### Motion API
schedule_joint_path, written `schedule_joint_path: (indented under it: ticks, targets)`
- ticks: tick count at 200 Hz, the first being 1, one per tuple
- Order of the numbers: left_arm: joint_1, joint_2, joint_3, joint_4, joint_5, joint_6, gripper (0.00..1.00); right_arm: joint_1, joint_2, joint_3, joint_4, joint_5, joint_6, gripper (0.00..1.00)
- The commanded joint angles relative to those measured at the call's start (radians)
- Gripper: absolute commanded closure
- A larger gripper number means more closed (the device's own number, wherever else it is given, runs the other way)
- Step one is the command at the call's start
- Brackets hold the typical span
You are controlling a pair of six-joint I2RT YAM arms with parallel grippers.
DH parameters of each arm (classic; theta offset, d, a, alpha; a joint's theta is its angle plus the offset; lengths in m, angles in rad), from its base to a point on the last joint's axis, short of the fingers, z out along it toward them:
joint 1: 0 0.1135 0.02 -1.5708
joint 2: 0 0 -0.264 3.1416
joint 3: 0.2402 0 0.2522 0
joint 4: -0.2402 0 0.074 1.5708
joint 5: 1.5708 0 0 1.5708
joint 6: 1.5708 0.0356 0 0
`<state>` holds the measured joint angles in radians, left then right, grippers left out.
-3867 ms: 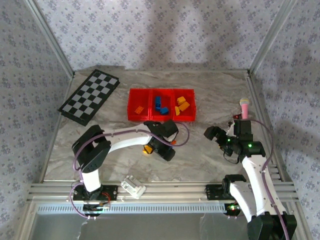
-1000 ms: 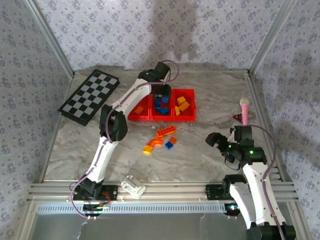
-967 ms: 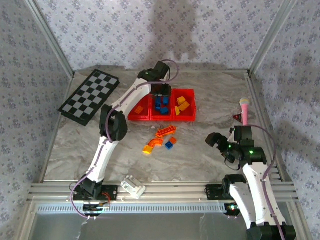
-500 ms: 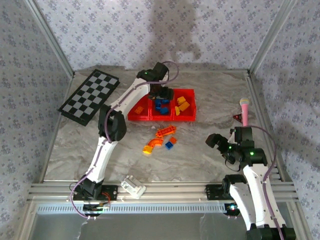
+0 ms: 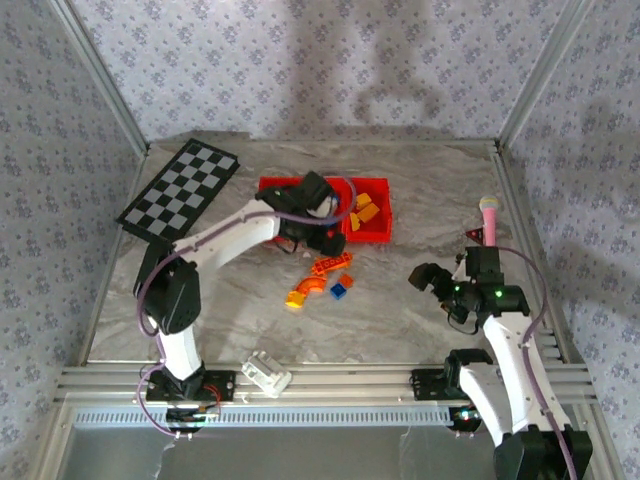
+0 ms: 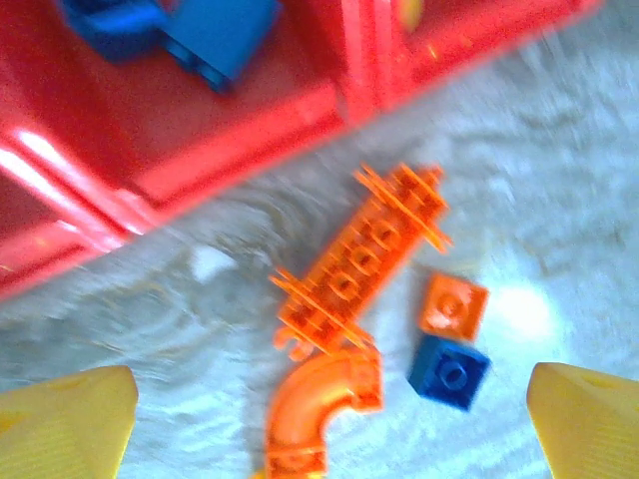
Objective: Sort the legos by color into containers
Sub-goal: Pick up the lego from the center of the table.
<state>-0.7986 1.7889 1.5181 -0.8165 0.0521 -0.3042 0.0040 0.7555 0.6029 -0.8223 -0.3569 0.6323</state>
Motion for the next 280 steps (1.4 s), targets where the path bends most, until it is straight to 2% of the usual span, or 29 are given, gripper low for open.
schedule_joint_path:
  ticks: [1,31,67,137,189,280]
  targets:
    - [-0.087,-0.058,-0.081,0.037,-0.026,-0.014,0.0,-0.009,0.036,0.034,0.04,-0.015,0.005,0.0]
    - [-0.169,-0.054,-0.112,0.021,-0.028,-0.026,0.03,-0.007,0.082,0.04,0.073,-0.025,0.005,0.0]
    - [-0.208,-0.004,-0.114,0.024,0.026,0.092,0.05,-0.005,0.09,0.043,0.08,-0.028,0.005,0.0]
    - [-0.232,0.161,0.007,-0.038,0.034,0.217,0.13,-0.003,0.046,0.007,0.055,-0.03,0.005,0.0]
    - [-0.234,0.235,0.079,-0.057,-0.007,0.242,0.21,-0.004,0.041,0.004,0.051,-0.025,0.005,0.0]
    - [-0.219,0.269,0.059,-0.053,-0.073,0.222,0.31,-0.004,0.048,0.004,0.052,-0.027,0.005,0.0]
